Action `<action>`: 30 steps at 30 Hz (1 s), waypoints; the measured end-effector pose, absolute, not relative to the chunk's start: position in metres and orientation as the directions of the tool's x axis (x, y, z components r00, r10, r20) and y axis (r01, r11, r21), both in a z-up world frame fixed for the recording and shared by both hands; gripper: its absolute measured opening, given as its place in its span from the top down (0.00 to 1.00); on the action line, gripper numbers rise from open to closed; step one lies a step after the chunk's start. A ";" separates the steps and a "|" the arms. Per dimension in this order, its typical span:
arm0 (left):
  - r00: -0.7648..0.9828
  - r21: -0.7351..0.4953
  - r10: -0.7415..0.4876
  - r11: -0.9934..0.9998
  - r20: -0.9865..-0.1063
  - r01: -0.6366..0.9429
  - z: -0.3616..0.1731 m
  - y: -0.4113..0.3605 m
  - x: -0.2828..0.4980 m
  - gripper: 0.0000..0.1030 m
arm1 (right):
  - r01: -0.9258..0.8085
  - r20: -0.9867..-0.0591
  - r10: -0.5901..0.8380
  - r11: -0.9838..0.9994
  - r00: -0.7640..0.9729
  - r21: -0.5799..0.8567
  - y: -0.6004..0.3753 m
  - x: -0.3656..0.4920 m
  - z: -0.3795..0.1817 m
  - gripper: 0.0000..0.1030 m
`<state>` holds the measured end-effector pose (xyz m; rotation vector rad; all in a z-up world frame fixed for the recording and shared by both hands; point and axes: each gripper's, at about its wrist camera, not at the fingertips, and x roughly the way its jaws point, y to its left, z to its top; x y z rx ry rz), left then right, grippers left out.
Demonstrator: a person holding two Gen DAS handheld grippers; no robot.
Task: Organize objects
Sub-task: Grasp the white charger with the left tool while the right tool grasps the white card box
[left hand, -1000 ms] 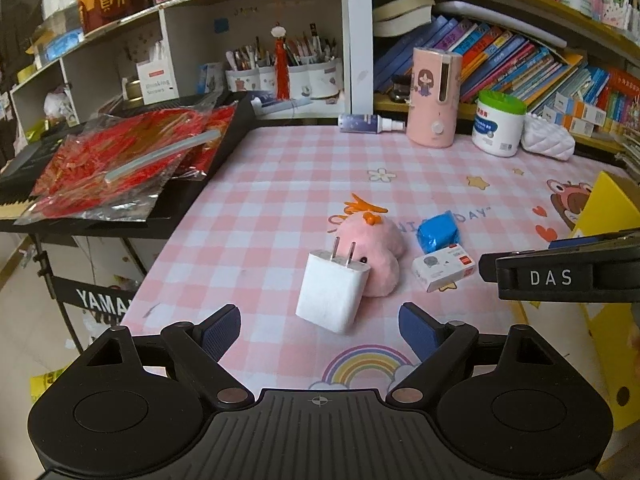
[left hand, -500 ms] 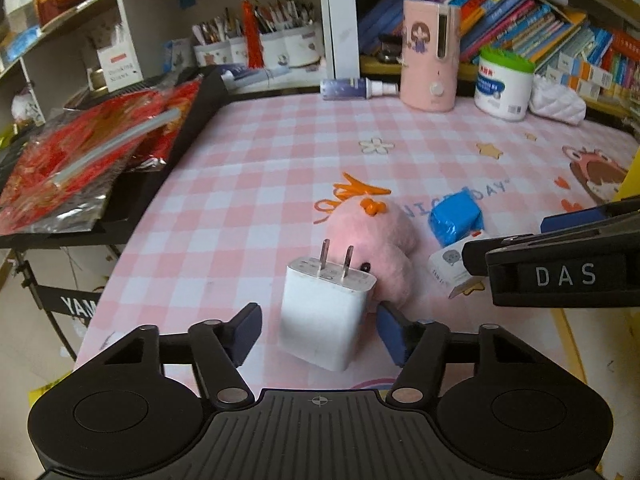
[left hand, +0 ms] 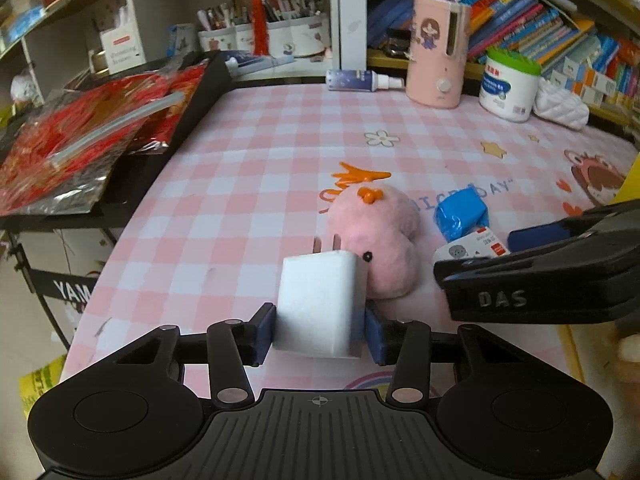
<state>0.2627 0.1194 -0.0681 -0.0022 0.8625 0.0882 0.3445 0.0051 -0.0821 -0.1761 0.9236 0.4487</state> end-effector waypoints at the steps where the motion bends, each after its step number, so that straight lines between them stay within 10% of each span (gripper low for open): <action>1: 0.649 0.025 0.075 0.996 -0.758 -0.086 -0.066 0.121 0.261 0.59 | -0.453 -0.802 0.299 0.891 0.517 0.040 0.007 0.344 -0.083 0.34; 7: 0.646 -0.018 0.062 0.993 -0.761 -0.117 -0.059 0.129 0.254 0.77 | -0.500 -0.790 0.313 0.866 0.526 0.010 0.013 0.341 -0.087 0.49; 30: 0.695 -0.133 -0.006 0.982 -0.719 -0.130 -0.029 0.123 0.197 0.77 | -0.467 -0.760 0.376 0.878 0.529 0.109 -0.023 0.289 -0.048 0.50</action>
